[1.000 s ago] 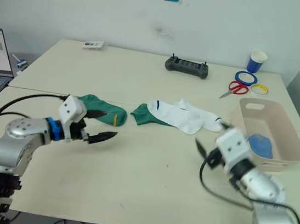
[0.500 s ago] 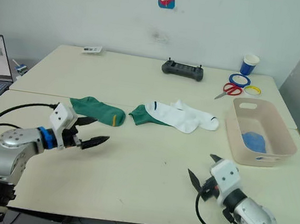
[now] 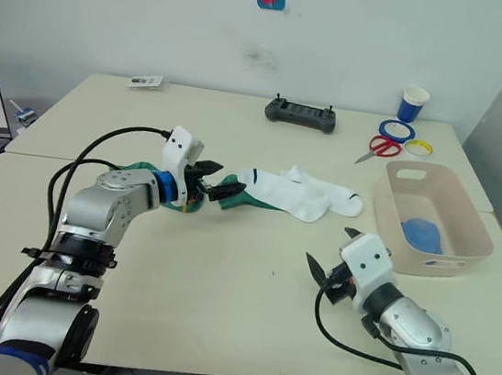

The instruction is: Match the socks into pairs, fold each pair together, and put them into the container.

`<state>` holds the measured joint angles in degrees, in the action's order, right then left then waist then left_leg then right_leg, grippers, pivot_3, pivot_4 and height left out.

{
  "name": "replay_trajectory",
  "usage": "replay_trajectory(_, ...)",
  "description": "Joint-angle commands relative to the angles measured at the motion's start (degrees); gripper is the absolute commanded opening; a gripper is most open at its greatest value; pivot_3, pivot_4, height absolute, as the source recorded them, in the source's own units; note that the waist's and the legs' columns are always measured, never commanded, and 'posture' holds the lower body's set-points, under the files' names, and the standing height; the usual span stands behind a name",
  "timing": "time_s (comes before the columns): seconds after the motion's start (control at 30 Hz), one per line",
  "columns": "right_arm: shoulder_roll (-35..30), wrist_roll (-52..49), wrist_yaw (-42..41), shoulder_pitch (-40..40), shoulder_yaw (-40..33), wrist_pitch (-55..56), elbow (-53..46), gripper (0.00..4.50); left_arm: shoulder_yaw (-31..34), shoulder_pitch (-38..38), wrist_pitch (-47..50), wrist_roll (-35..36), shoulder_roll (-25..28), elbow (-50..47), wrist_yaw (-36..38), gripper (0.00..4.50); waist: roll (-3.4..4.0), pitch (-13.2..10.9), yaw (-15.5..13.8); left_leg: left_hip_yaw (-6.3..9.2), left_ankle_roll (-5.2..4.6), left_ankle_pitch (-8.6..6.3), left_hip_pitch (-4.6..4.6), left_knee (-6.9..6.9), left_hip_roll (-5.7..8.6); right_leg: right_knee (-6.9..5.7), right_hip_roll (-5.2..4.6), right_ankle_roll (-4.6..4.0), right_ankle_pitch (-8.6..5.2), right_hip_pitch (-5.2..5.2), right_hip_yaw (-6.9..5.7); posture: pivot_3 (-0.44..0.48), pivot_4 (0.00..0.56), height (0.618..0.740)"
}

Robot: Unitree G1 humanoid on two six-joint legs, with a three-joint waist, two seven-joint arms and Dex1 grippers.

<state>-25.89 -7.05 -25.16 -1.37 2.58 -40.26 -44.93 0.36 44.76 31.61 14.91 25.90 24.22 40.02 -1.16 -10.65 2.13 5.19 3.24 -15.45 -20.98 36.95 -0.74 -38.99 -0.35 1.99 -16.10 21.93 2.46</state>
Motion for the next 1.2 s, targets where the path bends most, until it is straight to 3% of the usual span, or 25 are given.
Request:
replay_trajectory(0.03, 0.09, -1.08, 0.9, -1.54, -0.61, -2.0, -2.69, 4.49, -0.85, 4.09, -1.92, -2.87, -1.55, 6.92, -2.25, 4.5, 0.0, 0.0, -0.18, 0.02, 0.0, 0.0, -0.05, 0.01, 0.0, 0.0, 0.01, 0.0, 0.0, 0.04, -0.02, 0.0, 0.15, 0.74)
replay_trajectory(0.3, -0.43, -1.61, 0.92, -3.03, 0.49, -3.5, -2.77, 4.49, -1.54, 9.99, -5.8, -6.45, -7.79, 17.98, -6.48, 4.5, 0.0, 0.0, -0.38, 0.07, 0.02, 0.01, -0.55, 0.08, 0.05, 0.03, -0.06, -0.02, 0.03, 0.4, -0.09, 0.0, 0.15, 0.74)
replay_trajectory(0.7, -0.8, -1.53, 0.98, -2.85, 1.41, -3.77, -3.12, 4.49, -1.25, 14.38, -12.66, -8.84, -11.45, 27.56, -9.18, 4.5, -0.01, -0.01, -0.27, 0.14, 0.02, 0.01, -0.57, 0.07, 0.07, 0.03, -0.06, 0.0, 0.02, 0.41, -0.14, 0.0, 0.15, 0.74)
replay_trajectory(0.83, 1.21, -0.69, 4.06, -4.3, 1.57, -6.55, -2.03, 4.49, -1.12, 11.34, -13.99, -8.19, -8.18, 21.59, -4.76, 4.5, -0.01, -0.01, -0.07, 0.14, 0.03, 0.02, -0.58, 0.06, 0.06, 0.03, -0.06, 0.0, 0.01, 0.43, -0.14, 0.0, 0.15, 0.74)
replay_trajectory(0.97, 4.84, -0.65, 7.14, -8.33, 2.4, -9.33, 0.79, 4.49, -2.03, 3.76, -14.31, -6.1, -0.68, 8.48, 7.28, 4.5, -0.01, -0.01, 1.05, 0.15, 0.36, 0.21, -0.5, -0.03, -0.01, -0.02, -0.02, -0.02, 0.03, 0.47, -0.08, 0.0, 0.15, 0.74)
replay_trajectory(1.1, 7.78, -0.01, 10.04, -10.77, 2.56, -10.04, 4.12, 4.49, -1.18, -0.27, -13.06, -3.68, 4.01, 0.6, 13.39, 4.5, -0.01, -0.01, 0.45, 0.29, 0.42, 0.24, -0.56, -0.05, -0.03, -0.02, -0.01, -0.06, 0.04, 0.47, -0.22, 0.0, 0.15, 0.74)
replay_trajectory(1.2, 9.72, 1.18, 12.57, -13.0, 2.8, -9.38, 8.89, 4.49, -1.18, -5.55, -8.32, 2.37, 10.63, -11.82, 24.57, 4.5, -0.01, -0.01, 0.05, 0.31, 0.37, 0.21, -0.68, 0.01, 0.03, 0.02, -0.08, -0.07, 0.06, 0.48, -0.25, 0.0, 0.15, 0.74)
